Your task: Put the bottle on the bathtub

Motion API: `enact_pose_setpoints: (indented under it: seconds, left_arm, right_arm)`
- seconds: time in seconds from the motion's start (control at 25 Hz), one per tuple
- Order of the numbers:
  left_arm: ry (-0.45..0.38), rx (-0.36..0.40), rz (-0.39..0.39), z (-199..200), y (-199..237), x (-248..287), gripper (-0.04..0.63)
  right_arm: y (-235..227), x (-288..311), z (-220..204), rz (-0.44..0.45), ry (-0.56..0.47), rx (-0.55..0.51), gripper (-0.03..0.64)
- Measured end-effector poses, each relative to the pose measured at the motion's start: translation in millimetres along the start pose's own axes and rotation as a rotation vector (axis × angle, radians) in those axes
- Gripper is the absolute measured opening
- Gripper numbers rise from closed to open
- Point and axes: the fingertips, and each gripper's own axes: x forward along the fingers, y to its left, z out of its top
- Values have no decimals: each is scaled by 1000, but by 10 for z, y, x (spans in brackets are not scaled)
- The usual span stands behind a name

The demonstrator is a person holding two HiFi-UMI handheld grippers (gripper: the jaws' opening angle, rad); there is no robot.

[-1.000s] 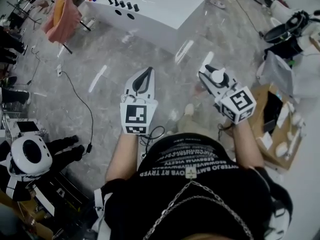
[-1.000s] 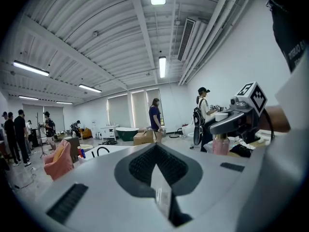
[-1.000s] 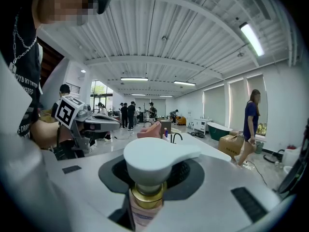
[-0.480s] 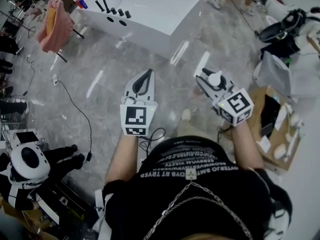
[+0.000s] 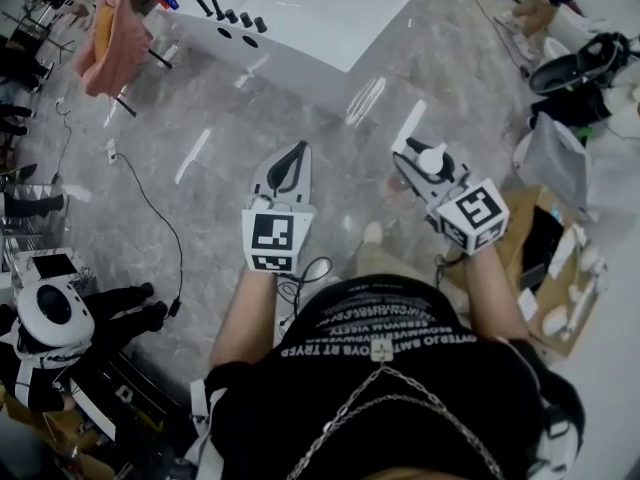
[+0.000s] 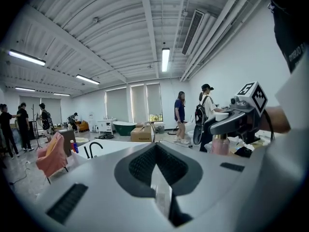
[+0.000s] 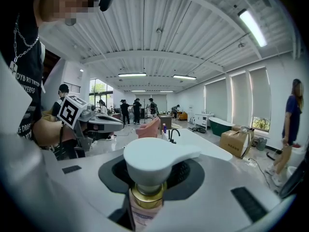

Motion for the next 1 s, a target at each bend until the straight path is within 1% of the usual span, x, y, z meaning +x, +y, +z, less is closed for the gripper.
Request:
enact_pose_setpoints:
  seconds: [0.08, 0.24, 0.52, 0.76, 0.88, 1.0]
  left_arm:
    - [10, -3, 12, 3, 72, 72, -3]
    - [12, -4, 27, 92, 136, 258, -3]
    - [-2, 1, 70, 285, 222, 555, -3]
    - [-9, 20, 107, 447, 183, 800, -3]
    - [6, 15, 132, 432, 176, 884, -3]
    - [36, 24, 150, 378, 139, 913, -3]
  right_arm:
    - [-61, 69, 11, 10, 12, 6, 120]
    - [-229, 160, 124, 38, -14, -5, 120]
    - [-665, 227, 217, 44, -30, -30, 120]
    - [-1084, 245, 246, 42, -46, -51, 120]
    - [-1214, 280, 161, 76, -49, -65, 120]
    - [-1297, 305, 167, 84, -50, -31, 120]
